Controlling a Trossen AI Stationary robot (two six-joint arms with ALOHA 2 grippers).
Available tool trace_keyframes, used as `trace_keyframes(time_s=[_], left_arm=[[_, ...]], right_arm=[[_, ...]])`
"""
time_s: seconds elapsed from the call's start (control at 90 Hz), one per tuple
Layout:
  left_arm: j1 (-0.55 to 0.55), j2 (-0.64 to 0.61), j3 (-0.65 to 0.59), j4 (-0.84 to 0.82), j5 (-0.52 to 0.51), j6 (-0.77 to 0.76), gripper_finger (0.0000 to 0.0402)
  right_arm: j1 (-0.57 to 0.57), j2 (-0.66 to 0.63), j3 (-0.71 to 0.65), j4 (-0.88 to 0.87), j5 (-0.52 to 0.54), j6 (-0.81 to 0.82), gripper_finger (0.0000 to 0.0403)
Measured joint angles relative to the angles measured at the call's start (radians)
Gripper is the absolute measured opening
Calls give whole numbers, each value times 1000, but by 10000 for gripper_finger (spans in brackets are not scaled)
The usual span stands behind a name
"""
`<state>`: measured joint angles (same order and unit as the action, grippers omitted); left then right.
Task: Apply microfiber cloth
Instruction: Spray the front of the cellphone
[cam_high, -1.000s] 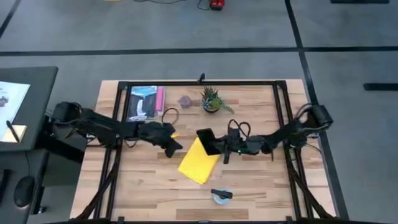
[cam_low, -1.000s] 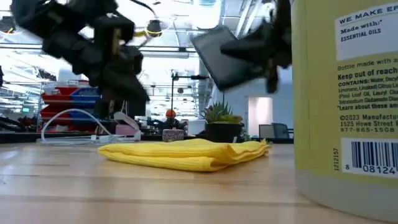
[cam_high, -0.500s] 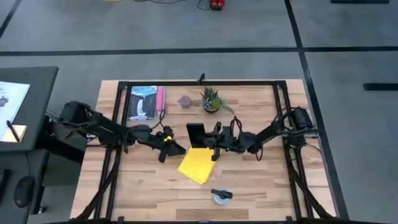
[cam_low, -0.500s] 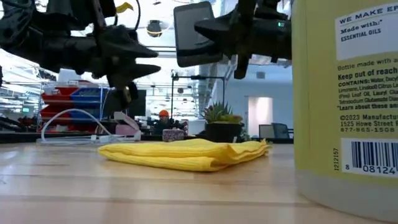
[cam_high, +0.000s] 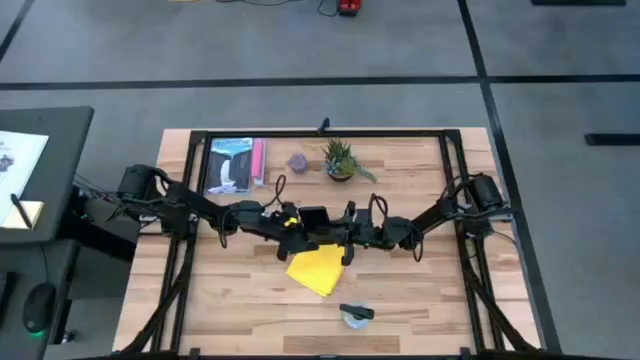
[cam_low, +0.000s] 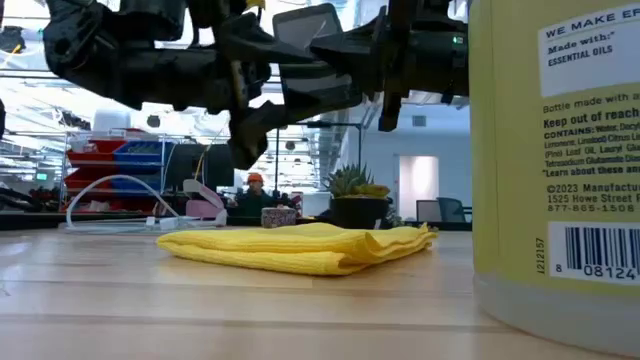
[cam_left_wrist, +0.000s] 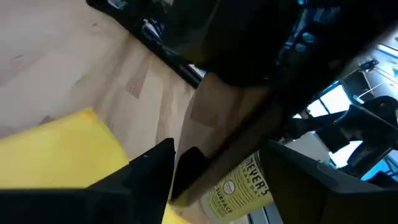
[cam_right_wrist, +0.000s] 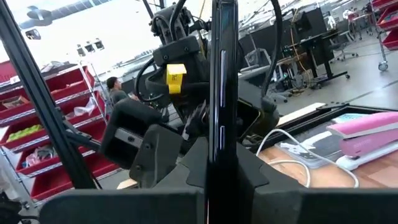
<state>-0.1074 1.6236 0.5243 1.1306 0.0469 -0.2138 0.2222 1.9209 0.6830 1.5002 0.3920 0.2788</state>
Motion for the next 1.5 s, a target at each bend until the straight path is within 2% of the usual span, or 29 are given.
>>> trace_keyframes(time_s=[0.178,0.4,0.444,0.6,0.722,0.967,1.111,1.222,1.333,1.5], left_arm=[[-4,1,16,-33,-11,0,160],[-4,1,18,-55,-32,17,30],[-8,0,18,-61,-42,20,17],[-31,-6,18,-132,-129,24,9],[-51,-11,19,-187,-195,26,9],[-63,-10,19,-209,-222,35,9],[-62,-10,19,-210,-227,35,9],[-62,-10,19,-209,-224,36,9],[-62,-10,18,-208,-233,35,9],[-61,-10,18,-198,-243,17,9]], right_arm=[[0,0,0,-1,0,0,12],[0,-1,0,-12,4,12,23],[0,-1,0,-24,3,11,29],[-2,-7,0,-95,3,-38,60],[-3,-77,-1,-243,3,-82,97],[53,-411,0,-855,1,-92,210],[181,-602,0,-1168,-26,-6,244],[323,-674,0,-1265,1,94,247],[471,-669,6,-1259,105,203,246],[622,-564,89,-1260,284,271,245]])
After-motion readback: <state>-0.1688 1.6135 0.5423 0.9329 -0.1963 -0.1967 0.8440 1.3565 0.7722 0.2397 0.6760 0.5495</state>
